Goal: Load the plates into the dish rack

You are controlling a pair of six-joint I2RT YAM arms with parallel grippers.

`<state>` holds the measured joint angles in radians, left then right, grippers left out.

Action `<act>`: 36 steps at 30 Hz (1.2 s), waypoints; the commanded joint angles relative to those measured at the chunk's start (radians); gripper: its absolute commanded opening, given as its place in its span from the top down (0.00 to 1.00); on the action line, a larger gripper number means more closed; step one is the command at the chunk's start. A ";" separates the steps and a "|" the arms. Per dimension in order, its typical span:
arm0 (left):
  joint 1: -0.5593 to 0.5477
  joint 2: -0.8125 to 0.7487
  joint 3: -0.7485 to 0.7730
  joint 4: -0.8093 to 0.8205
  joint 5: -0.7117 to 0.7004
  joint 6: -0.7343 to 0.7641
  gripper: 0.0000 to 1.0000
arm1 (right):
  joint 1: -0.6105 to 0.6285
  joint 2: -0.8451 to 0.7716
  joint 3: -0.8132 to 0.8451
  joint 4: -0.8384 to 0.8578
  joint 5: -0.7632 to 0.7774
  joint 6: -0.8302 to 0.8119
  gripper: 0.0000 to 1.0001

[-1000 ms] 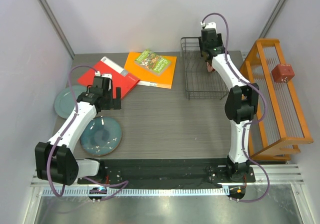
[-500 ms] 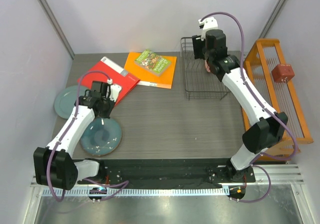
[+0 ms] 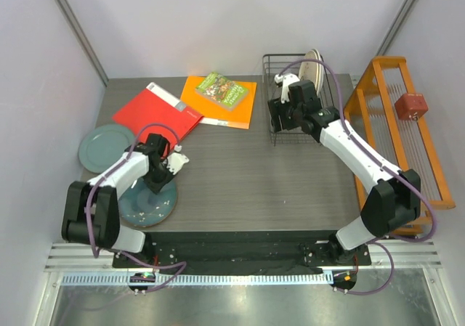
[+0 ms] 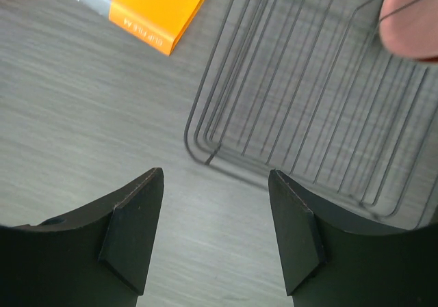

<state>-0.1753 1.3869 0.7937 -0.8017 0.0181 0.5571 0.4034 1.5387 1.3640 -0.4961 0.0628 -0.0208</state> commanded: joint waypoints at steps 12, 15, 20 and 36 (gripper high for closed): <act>-0.190 0.336 0.254 -0.051 0.117 0.075 1.00 | 0.002 -0.169 -0.163 0.040 -0.020 0.027 0.32; -0.266 0.360 0.282 -0.053 0.154 0.060 1.00 | 0.002 -0.178 -0.178 0.042 -0.011 0.004 0.32; -0.397 0.406 0.340 -0.039 0.203 -0.011 1.00 | 0.002 -0.187 -0.194 0.042 0.012 -0.021 0.31; -0.494 0.420 0.372 -0.008 0.217 -0.135 1.00 | 0.002 -0.172 -0.224 0.057 0.014 -0.047 0.30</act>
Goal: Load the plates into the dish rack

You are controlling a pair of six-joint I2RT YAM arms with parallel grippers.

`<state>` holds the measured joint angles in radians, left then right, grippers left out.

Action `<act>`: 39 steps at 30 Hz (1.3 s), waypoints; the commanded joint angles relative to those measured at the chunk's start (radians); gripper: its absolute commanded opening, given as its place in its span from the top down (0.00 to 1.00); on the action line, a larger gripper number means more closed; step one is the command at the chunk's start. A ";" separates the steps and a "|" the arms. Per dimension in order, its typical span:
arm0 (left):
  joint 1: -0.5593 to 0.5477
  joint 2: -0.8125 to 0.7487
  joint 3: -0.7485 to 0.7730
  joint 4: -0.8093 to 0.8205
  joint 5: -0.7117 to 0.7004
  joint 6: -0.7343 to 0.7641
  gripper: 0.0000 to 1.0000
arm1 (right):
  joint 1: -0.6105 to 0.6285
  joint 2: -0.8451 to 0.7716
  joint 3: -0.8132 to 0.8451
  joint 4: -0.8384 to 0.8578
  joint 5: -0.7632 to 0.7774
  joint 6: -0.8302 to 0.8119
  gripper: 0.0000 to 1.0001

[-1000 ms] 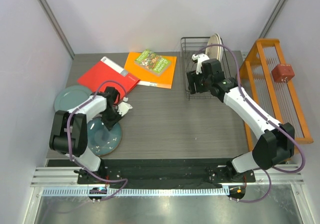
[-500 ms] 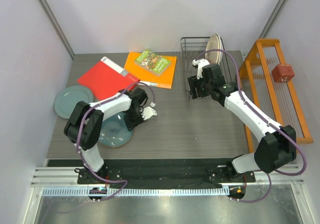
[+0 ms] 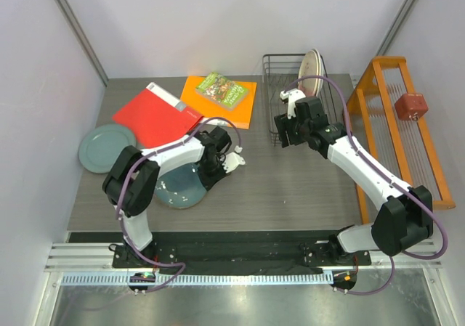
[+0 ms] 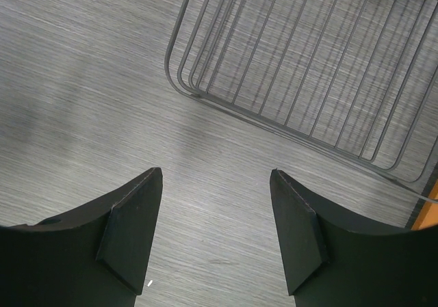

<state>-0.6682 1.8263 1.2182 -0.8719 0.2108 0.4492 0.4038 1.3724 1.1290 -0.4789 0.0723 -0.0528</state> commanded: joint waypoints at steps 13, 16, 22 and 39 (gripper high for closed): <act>-0.001 -0.211 -0.144 0.103 -0.102 -0.115 1.00 | 0.001 0.033 0.071 0.031 -0.003 -0.004 0.31; 0.001 -0.242 -0.149 0.111 -0.120 -0.127 1.00 | 0.001 0.040 0.078 0.031 -0.014 -0.001 0.31; 0.021 -0.304 -0.119 0.116 -0.201 -0.185 0.94 | 0.004 0.047 0.083 0.026 -0.167 0.034 0.29; 0.794 -0.418 -0.130 0.059 0.004 -0.675 0.17 | 0.194 0.453 0.121 0.385 -0.667 0.562 0.23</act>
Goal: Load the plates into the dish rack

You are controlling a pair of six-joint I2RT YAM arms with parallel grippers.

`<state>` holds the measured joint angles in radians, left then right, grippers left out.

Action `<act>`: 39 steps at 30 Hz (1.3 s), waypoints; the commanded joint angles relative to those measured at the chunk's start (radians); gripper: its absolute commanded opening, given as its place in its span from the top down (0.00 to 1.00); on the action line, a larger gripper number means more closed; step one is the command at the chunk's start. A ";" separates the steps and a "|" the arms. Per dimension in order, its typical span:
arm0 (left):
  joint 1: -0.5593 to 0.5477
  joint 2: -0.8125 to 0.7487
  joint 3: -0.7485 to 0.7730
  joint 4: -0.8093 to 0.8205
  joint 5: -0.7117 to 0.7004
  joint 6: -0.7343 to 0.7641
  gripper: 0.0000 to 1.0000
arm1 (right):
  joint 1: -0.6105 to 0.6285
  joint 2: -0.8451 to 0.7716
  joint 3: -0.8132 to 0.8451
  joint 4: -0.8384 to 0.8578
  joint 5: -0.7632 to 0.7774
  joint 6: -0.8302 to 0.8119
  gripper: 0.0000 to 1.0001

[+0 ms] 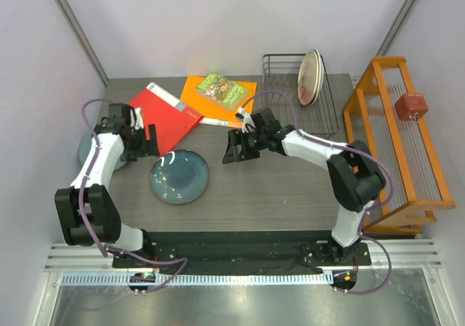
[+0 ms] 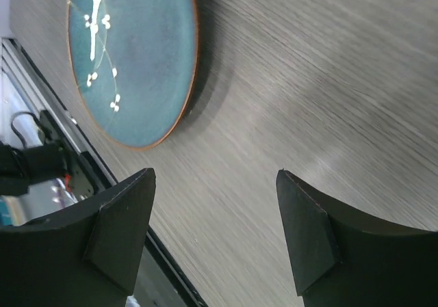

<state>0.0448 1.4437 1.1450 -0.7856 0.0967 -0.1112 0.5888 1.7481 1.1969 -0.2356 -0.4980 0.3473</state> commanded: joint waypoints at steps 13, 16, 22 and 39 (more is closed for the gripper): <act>0.256 0.047 -0.248 0.114 0.326 -0.257 0.42 | 0.042 0.344 0.113 0.358 -0.208 0.387 0.24; 0.254 0.105 -0.249 0.149 0.334 -0.252 0.43 | 0.049 0.372 0.112 0.392 -0.238 0.427 0.24; 0.254 0.181 -0.254 0.183 0.389 -0.222 0.57 | 0.052 0.425 0.101 0.436 -0.307 0.458 0.24; 0.253 0.262 -0.255 0.177 0.406 -0.163 1.00 | 0.092 0.577 0.128 0.680 -0.353 0.645 0.29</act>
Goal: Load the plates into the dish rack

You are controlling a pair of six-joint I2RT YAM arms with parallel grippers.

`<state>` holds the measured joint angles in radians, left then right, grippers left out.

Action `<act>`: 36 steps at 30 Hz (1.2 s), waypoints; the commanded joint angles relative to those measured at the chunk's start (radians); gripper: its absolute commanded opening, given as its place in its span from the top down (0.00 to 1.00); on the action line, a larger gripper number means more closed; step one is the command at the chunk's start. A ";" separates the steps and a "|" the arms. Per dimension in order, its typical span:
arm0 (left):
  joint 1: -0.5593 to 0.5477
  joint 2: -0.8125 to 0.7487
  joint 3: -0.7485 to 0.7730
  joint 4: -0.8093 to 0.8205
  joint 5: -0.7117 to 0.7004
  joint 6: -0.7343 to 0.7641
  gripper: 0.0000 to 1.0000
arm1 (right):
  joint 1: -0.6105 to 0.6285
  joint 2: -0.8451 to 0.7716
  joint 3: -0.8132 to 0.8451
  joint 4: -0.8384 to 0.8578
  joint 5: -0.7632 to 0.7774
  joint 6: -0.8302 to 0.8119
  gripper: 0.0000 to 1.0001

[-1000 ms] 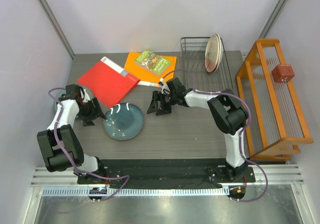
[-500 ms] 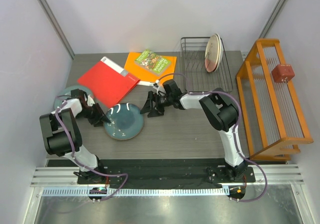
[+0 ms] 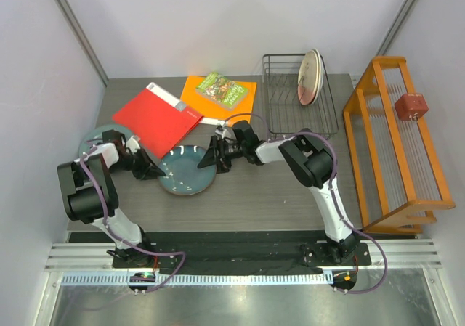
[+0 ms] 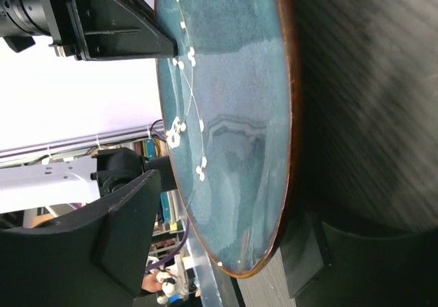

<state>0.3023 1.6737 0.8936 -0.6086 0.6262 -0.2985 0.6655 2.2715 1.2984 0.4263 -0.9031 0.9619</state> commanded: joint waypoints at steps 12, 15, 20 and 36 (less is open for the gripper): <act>-0.023 0.015 0.036 -0.049 -0.135 0.039 0.57 | -0.001 0.007 0.098 -0.065 0.053 -0.040 0.98; -0.025 -0.043 0.064 -0.071 -0.111 0.056 0.48 | -0.024 -0.058 0.128 -0.246 0.041 -0.188 0.99; -0.025 -0.149 0.148 -0.152 -0.025 0.084 0.39 | -0.069 -0.174 0.232 -0.705 0.055 -0.474 0.99; -0.273 -0.388 0.398 -0.100 -0.264 0.248 0.01 | -0.222 -0.323 0.947 -1.068 0.838 -0.859 0.99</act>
<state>0.1246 1.3029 1.2762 -0.7357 0.4725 -0.1123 0.4561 2.0480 2.0586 -0.7105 -0.3870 0.2150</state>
